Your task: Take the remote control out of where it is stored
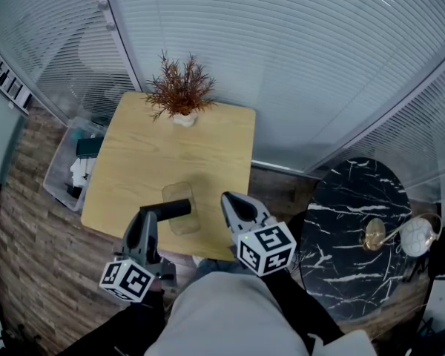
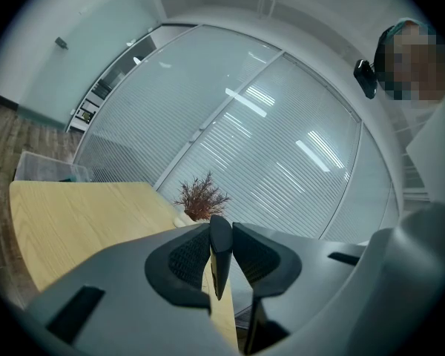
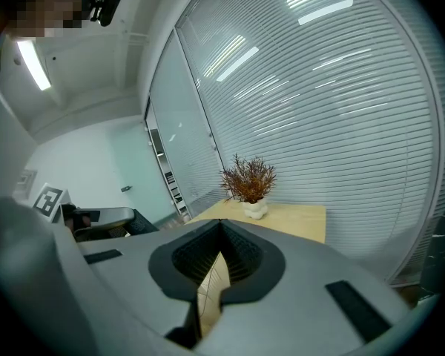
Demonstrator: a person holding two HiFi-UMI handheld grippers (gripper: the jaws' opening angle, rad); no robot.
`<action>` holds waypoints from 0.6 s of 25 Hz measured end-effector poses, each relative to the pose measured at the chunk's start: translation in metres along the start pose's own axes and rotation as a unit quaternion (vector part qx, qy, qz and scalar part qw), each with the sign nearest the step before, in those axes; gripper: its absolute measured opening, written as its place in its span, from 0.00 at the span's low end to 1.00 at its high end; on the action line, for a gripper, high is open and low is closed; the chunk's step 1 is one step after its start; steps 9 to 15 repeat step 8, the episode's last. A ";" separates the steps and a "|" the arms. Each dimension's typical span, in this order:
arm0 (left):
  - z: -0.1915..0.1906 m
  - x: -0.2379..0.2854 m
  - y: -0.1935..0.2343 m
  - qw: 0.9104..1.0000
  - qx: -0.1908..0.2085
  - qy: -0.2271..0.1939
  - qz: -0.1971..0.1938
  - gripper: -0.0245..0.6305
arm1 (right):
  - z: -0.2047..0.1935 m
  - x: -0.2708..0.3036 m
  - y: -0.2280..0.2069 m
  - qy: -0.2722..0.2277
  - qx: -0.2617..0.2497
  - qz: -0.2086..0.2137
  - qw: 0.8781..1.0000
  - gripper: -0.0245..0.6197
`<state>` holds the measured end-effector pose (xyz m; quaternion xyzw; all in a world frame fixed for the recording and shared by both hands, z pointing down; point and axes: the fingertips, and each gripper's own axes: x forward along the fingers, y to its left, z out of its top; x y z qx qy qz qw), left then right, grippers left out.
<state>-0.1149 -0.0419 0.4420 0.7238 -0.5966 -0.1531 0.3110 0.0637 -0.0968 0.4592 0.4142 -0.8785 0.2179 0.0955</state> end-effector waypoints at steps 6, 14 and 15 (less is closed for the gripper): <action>0.000 -0.002 0.000 1.000 -0.001 -0.002 0.000 0.19 | 0.000 -0.001 0.001 -0.001 0.000 0.001 1.000 0.04; 0.000 -0.002 0.000 1.000 -0.001 -0.002 0.001 0.19 | 0.001 -0.001 0.002 -0.002 -0.002 0.001 1.000 0.04; 0.000 -0.002 0.000 1.000 -0.001 -0.002 0.001 0.19 | 0.001 -0.001 0.002 -0.002 -0.002 0.001 1.000 0.04</action>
